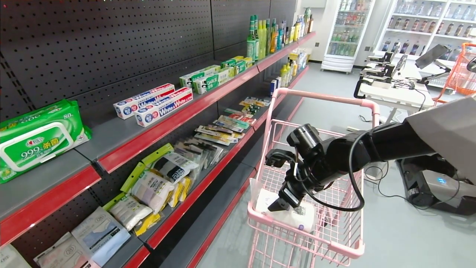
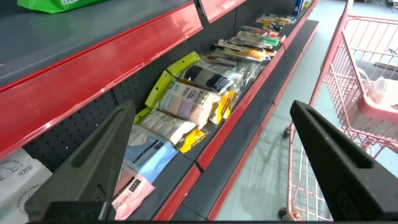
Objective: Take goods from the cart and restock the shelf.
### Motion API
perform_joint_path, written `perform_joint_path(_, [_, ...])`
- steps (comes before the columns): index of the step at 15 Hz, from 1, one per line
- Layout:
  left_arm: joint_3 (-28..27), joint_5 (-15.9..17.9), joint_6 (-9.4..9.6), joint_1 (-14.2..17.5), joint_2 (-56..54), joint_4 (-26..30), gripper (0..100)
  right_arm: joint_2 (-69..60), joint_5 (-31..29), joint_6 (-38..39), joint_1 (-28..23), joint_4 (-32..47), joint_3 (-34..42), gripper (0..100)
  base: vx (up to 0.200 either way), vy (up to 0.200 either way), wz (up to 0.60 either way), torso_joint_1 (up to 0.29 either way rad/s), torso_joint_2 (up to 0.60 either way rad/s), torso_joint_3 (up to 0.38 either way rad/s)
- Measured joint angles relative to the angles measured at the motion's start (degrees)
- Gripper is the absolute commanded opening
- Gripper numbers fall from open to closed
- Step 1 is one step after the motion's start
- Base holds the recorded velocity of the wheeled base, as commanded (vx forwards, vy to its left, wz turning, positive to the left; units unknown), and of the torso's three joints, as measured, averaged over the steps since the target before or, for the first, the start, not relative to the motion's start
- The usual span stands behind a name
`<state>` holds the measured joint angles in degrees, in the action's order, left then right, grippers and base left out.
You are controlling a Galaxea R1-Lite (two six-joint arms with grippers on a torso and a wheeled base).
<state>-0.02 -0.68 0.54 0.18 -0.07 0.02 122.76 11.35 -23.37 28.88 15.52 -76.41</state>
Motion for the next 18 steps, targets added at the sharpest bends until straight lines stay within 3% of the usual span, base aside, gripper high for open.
perform_joint_path(7, [0.0,0.02,0.0,-0.02,0.0,0.02,100,3.38,-4.07,-6.29,0.69,-0.02,-0.6,100,0.0,0.0,0.0,0.0,0.0,0.0])
perform_joint_path(18, [0.02,0.0,0.0,-0.02,0.0,0.02,100,8.14,-4.46,-6.44,1.11,-0.06,-5.73,100,0.0,0.0,0.0,0.0,0.0,0.0])
